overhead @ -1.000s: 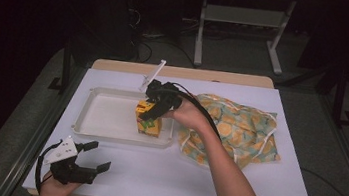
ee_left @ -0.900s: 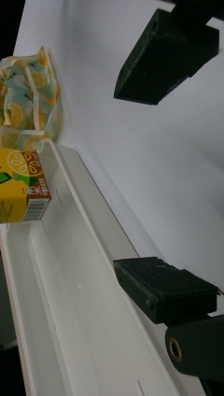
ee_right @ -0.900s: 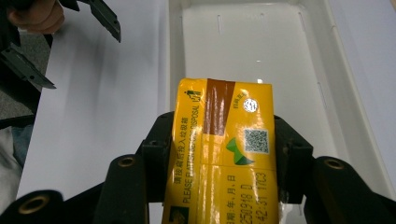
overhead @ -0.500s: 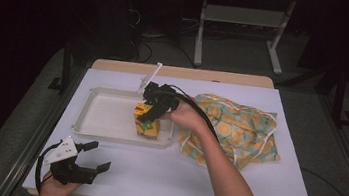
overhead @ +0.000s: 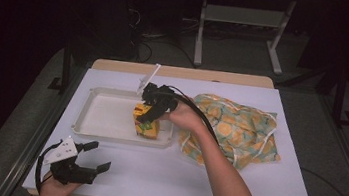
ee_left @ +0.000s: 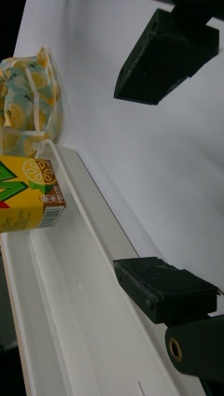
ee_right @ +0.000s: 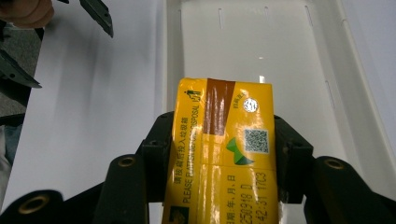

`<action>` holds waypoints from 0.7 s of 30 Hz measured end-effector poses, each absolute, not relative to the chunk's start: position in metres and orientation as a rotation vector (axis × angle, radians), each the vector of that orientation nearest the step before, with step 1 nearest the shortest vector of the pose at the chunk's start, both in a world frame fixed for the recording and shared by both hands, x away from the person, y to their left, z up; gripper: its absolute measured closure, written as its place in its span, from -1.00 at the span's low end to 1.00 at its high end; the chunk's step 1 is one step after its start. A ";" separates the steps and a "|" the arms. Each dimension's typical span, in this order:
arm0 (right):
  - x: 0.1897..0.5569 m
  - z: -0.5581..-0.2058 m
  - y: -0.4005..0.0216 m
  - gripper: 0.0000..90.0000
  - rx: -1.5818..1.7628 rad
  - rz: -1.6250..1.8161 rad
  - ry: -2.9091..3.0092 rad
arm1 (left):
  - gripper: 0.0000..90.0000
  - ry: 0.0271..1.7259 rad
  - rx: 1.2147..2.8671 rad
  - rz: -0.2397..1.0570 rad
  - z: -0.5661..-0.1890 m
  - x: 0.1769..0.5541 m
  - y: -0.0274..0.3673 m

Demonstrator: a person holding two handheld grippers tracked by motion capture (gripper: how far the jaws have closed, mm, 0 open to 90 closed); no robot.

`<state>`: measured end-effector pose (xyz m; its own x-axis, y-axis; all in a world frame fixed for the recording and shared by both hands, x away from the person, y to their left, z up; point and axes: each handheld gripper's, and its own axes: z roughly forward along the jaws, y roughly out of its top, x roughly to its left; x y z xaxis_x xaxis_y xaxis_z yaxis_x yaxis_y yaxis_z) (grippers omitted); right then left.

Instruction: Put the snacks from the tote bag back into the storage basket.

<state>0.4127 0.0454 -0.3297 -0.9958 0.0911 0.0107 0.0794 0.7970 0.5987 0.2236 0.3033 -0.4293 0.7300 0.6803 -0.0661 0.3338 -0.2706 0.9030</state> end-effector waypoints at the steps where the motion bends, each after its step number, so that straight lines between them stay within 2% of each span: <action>1: 0.413 -0.330 0.046 0.10 0.139 0.985 2.959 | -0.67 0.785 1.876 0.410 -0.429 0.224 0.303; 21: 0.415 -0.339 0.049 0.10 0.124 0.961 2.975 | -0.67 0.787 1.873 0.408 -0.429 0.224 0.303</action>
